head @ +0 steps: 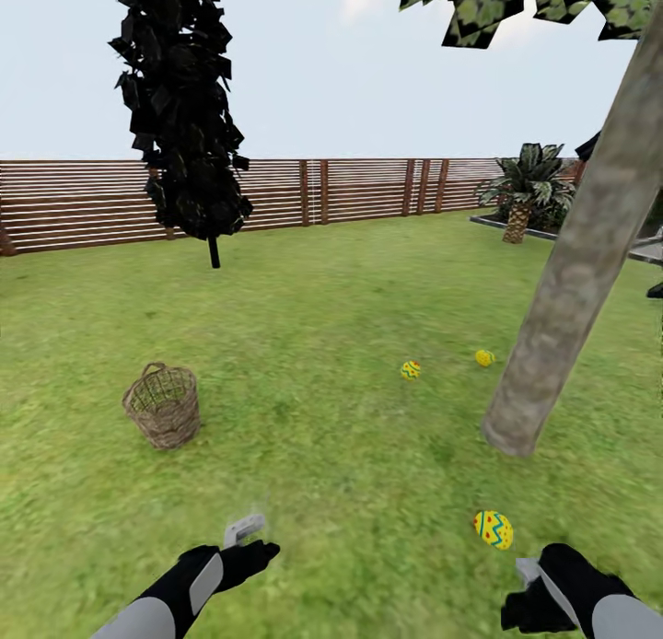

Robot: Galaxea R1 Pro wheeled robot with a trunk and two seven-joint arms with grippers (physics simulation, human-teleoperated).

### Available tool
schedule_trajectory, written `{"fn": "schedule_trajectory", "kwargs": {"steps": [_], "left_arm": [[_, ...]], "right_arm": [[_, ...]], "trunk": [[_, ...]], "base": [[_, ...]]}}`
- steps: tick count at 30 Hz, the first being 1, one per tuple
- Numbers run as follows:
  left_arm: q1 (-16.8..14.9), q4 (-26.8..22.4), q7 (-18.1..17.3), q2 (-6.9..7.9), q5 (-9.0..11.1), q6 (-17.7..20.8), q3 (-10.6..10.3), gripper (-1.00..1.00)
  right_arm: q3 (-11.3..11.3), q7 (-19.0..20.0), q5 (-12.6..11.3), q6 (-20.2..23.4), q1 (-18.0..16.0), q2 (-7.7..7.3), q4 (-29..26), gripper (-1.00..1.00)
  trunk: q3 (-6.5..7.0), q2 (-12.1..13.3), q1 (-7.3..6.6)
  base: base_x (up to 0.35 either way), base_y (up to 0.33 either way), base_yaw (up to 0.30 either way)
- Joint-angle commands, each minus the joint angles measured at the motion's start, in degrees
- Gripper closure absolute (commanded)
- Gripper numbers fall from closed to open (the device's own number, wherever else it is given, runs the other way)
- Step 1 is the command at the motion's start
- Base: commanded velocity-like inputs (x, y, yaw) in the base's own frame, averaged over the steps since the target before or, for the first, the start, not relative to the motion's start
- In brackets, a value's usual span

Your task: Take the three Easter eggs out of the wicker basket on the lawn in the garden, then place them on the lawn next to a single tree (choose any tree) so that all three eggs are next to the same tree and none are left in the basket.

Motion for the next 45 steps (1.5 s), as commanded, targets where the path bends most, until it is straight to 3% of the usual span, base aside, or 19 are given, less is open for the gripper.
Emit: {"fn": "schedule_trajectory", "kwargs": {"steps": [1,4,5,6,9,18,24,25,29,30,32,37,40,45], "left_arm": [[-0.02,1.34,0.05,-0.2,0.55,0.45,0.13,-1.0],[-0.04,9.03,0.47,-0.04,0.44,-0.33,0.06,-1.0],[-0.04,10.07,0.49,0.11,0.44,-0.52,0.06,-1.0],[-0.02,13.82,0.46,1.38,0.41,-1.59,0.02,-1.0],[-0.01,16.58,0.37,2.58,0.41,-3.02,-0.07,-1.0],[0.07,17.56,0.72,3.22,0.41,-3.28,-0.05,-1.0],[0.1,17.61,0.8,3.34,0.33,-2.96,-0.05,-1.0],[1.56,17.69,0.76,3.6,0.33,-2.86,-0.03,-1.0],[6.69,17.74,0.43,5.75,0.32,-2.98,-0.04,-1.0],[9.78,17.74,0.39,6.74,0.33,-3.16,-0.04,-1.0],[12.78,17.75,0.4,7.29,0.38,-3.25,-0.05,-1.0],[20.75,17.75,0.55,7.55,0.41,-4.59,-0.05,-1.0],[27.26,17.73,0.62,7.33,0.41,-9.72,-0.05,-1.0],[31.6,17.67,0.63,6.73,0.41,-12.69,-0.05,-1.0]], "right_arm": [[-0.02,0.34,0.63,-2.48,-0.06,-0.14,4.1,-1.0],[0.02,-0.88,0.7,-14.23,-0.03,-0.8,14.23,-1.0],[0.04,-1.32,0.71,-15.59,-0.02,-0.89,15.07,-1.0],[0.1,-3.42,0.72,-18.61,0.03,-1.1,17.08,-1.0],[0.13,-4.93,0.67,-20.12,0.66,-1.19,18.13,-1.0],[0.15,-5.29,0.44,-21.09,3.27,-0.43,18.49,-1.0],[0.14,-4.88,0.37,-21.46,7.26,-0.33,18.5,-1.0],[0.14,-4.91,0.32,-22.63,9.33,-0.27,18.5,-1.0],[0.14,-4.95,0.34,-24.43,12.06,-0.25,18.5,-1.0],[0.15,-5.0,0.34,-25.72,13.7,-0.21,18.5,-1.0],[0.14,-5.03,0.3,-27.41,15.19,-0.2,18.5,-1.0],[0.14,-5.43,0.27,-29.39,19.96,0.25,18.5,-1.0],[0.14,-5.77,0.26,-32.04,24.4,1.12,18.5,-1.0],[0.14,-7.19,0.29,-33.94,28.48,2.02,18.5,-1.0]], "trunk": [[-0.1,-0.13,0.0],[-0.07,-0.13,0.0],[-0.07,-0.13,0.0],[-0.07,-0.13,0.0],[-0.06,-0.13,0.0],[-0.03,-0.13,0.0],[0.09,-0.13,0.0],[0.1,-0.13,0.0],[0.12,-0.13,0.0],[0.12,-0.13,0.0],[0.12,-0.13,0.0],[0.2,-0.13,0.0],[0.33,-0.13,0.0],[0.65,-0.13,0.0]], "base": [[-0.346,0.0,0.0],[-0.346,0.0,0.0],[-0.346,0.0,0.0],[-0.347,0.0,0.0],[-0.347,0.0,0.0],[-0.079,0.0,0.0],[0.0,0.0,0.0],[0.0,0.0,0.0],[0.0,0.0,0.0],[0.0,0.0,0.0],[0.0,0.0,0.0],[0.0,0.0,0.0],[0.0,0.0,0.0],[0.0,0.0,0.0]]}}
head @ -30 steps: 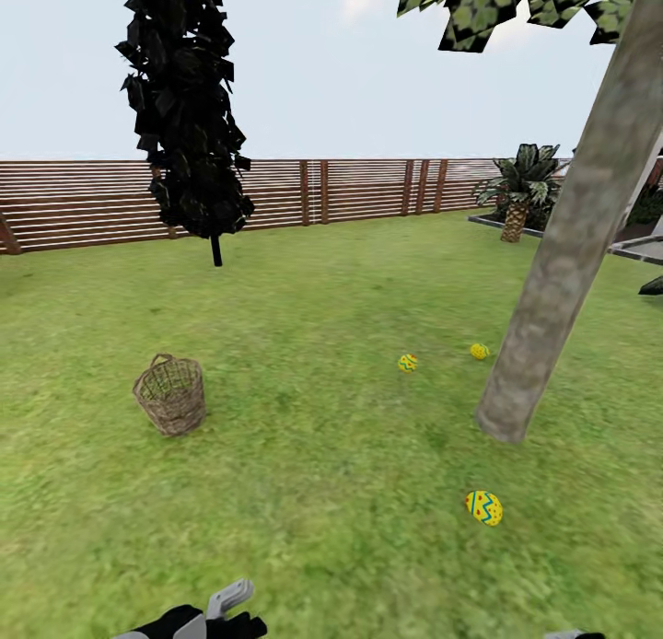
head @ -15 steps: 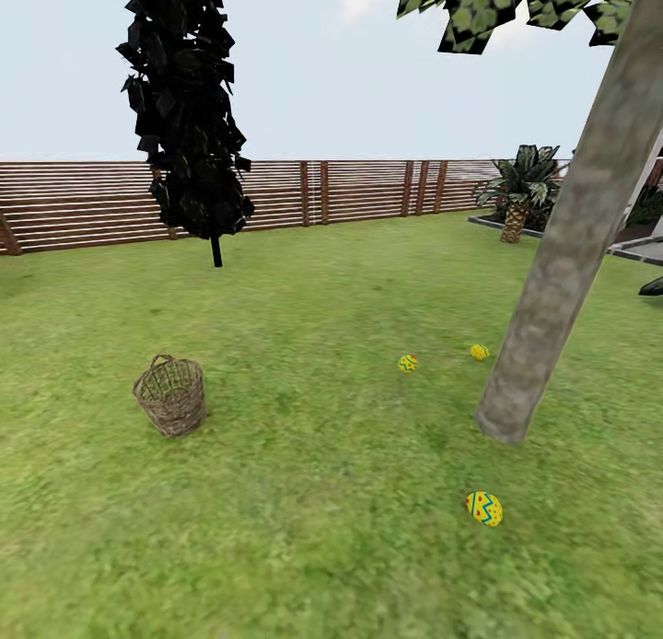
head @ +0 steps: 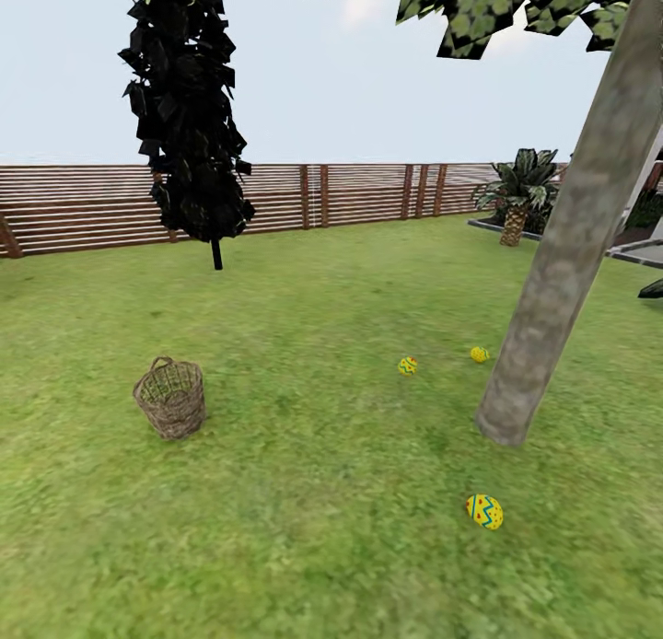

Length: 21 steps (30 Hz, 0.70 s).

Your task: Take the three Easter eggs out of the wicker basket on the lawn in the garden, then place them on the lawn next to a single tree (choose any tree) so that all three eggs are next to the same tree and none are left in the basket.

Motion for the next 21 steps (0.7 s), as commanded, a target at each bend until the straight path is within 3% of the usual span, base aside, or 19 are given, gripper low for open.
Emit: {"fn": "schedule_trajectory", "kwargs": {"steps": [1,6,10,15,21], "left_arm": [[0.52,0.16,-0.22,-0.19,0.62,-0.21,0.1,-1.0],[3.07,0.19,-0.15,-1.3,0.56,-0.66,0.07,-1.0],[5.18,0.2,-0.13,-1.72,0.53,-1.7,0.04,-1.0],[7.4,0.18,-0.13,-1.77,0.53,-3.3,0.06,-1.0],[8.5,0.09,-0.13,-2.31,0.44,-3.5,0.02,-1.0]], "right_arm": [[-0.02,-0.07,0.4,-0.09,0.93,0.82,0.06,-1.0],[-0.02,-1.77,0.48,-0.26,3.39,3.76,0.06,-1.0],[-0.02,-3.43,0.47,-0.3,4.39,4.36,0.13,-1.0],[-0.02,-3.87,0.47,-3.19,8.35,5.83,0.1,-1.0],[-0.07,-3.97,0.42,-3.76,9.96,6.9,0.09,-1.0]], "trunk": [[-0.04,-0.11,0.04],[0.12,-0.11,0.04],[0.14,-0.11,0.04],[0.14,-0.11,0.04],[0.14,-0.11,0.04]], "base": [[0.0,0.0,0.0],[0.0,0.0,0.0],[0.0,0.0,0.0],[0.0,0.0,0.0],[0.0,0.0,0.0]]}}
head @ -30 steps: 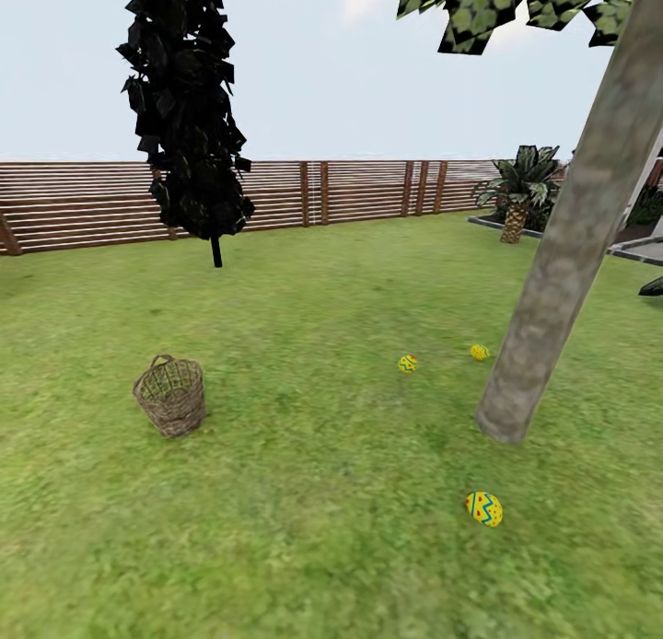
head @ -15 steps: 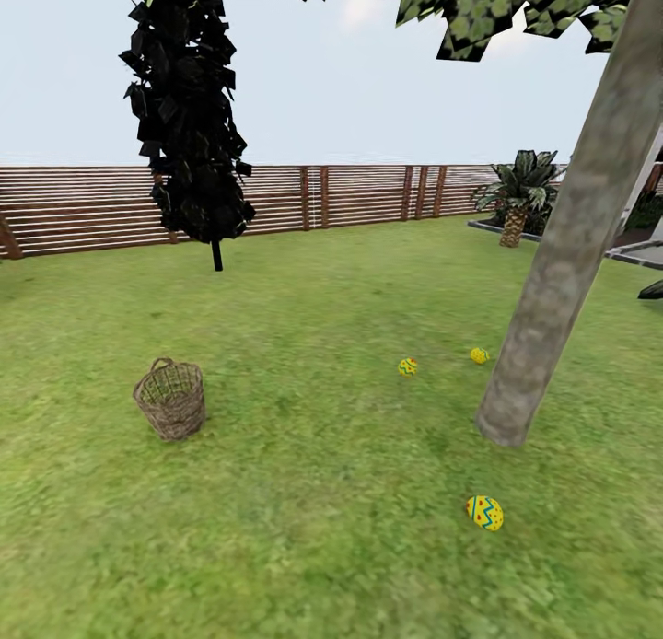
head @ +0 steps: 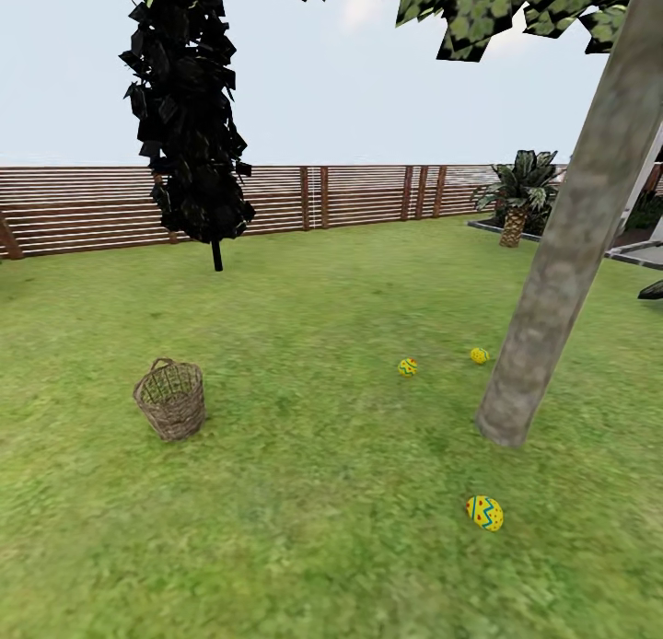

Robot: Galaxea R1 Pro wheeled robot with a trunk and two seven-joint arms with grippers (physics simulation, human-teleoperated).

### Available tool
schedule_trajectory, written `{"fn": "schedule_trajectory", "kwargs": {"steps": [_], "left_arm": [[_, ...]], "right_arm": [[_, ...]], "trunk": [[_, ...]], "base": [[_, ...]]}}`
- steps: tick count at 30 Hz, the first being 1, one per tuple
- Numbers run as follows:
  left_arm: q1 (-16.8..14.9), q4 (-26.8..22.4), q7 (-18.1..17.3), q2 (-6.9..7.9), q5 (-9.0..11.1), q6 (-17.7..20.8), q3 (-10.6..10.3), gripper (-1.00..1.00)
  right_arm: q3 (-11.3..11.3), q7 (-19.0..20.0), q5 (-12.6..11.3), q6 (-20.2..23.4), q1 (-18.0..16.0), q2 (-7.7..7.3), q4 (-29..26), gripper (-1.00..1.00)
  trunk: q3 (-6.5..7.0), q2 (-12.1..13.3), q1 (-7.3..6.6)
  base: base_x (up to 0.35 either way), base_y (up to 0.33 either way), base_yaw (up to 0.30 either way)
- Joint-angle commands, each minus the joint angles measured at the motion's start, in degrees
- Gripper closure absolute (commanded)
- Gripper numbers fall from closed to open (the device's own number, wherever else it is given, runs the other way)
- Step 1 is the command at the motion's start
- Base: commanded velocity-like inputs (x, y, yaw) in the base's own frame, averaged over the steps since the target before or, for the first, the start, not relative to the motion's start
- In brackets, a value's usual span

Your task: Take the three Easter eggs out of the wicker basket on the lawn in the garden, then place them on the lawn next to a single tree (choose any tree) so that all three eggs are next to the same tree and none are left in the basket.

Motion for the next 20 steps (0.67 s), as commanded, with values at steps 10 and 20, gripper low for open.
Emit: {"fn": "schedule_trajectory", "kwargs": {"steps": [10,20], "left_arm": [[0.32,-3.34,-0.44,0.34,0.62,0.34,0.14,-1.0],[0.32,-3.62,-0.44,0.26,0.55,0.44,0.15,-1.0]], "right_arm": [[-0.29,0.21,0.42,-0.35,0.26,0.43,-5.21,-1.0],[-0.33,0.21,0.4,-0.35,0.25,0.45,-5.59,-1.0]], "trunk": [[-0.08,-0.1,0.03],[-0.08,-0.1,0.03]], "base": [[0.0,0.0,0.0],[0.0,0.0,0.0]]}}
